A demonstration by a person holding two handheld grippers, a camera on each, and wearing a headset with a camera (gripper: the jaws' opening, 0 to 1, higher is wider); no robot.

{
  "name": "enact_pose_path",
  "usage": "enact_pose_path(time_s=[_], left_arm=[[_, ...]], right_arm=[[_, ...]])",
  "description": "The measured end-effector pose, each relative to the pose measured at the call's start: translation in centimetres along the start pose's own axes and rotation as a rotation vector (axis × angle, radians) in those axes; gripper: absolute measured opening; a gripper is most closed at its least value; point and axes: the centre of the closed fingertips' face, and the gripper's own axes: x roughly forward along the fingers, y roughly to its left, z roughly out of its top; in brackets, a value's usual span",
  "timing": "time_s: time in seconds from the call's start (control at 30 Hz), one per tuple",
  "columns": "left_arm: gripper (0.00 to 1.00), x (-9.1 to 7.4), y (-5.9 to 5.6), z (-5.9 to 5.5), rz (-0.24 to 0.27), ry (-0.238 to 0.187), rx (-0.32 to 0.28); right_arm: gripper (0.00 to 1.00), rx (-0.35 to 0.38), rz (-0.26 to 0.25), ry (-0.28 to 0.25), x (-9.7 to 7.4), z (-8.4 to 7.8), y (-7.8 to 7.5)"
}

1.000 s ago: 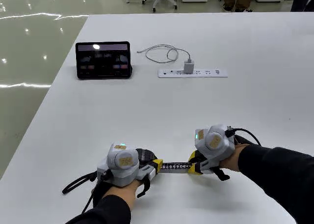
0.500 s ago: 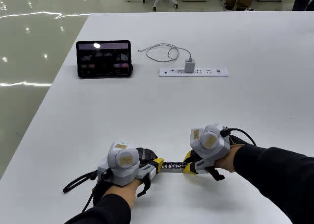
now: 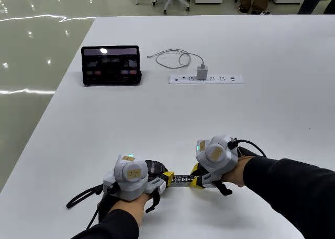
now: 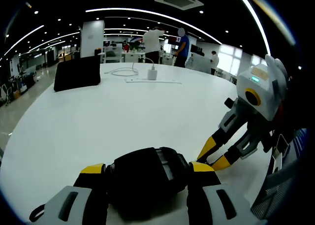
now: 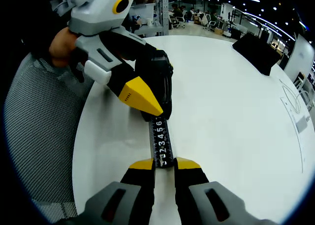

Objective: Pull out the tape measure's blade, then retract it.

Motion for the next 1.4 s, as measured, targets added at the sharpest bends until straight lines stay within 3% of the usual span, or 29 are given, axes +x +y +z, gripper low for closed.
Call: enact_pose_path(time_s=[0.6,0.73,1.1,1.17,1.4], left_arm=[[0.61,0.0,0.0,0.0,0.002,-0.007,-0.001],[0.61,0.0,0.0,0.1,0.002,-0.007,-0.001],[0.61,0.0,0.1,0.2,-0.008,-0.010,-0.014],[0.61,0.0,0.2,0.2,-0.008,-0.012,-0.024],[0.60,0.0,0.1,0.1,-0.013,-0.011,-0.013]], right_arm=[[0.11,0.005,-0.004,0.008,0.6,0.9,0.2],[0.11,-0.028,0.000,-0.011,0.7,1.1,0.3],[0.10,-0.031,-0.012,-0.053,0.9,1.6,0.6],[0.10,0.004,-0.016,-0.066,1.0,1.7,0.5],[0.10,0.009,-0.008,-0.072,1.2,2.0,0.6]])
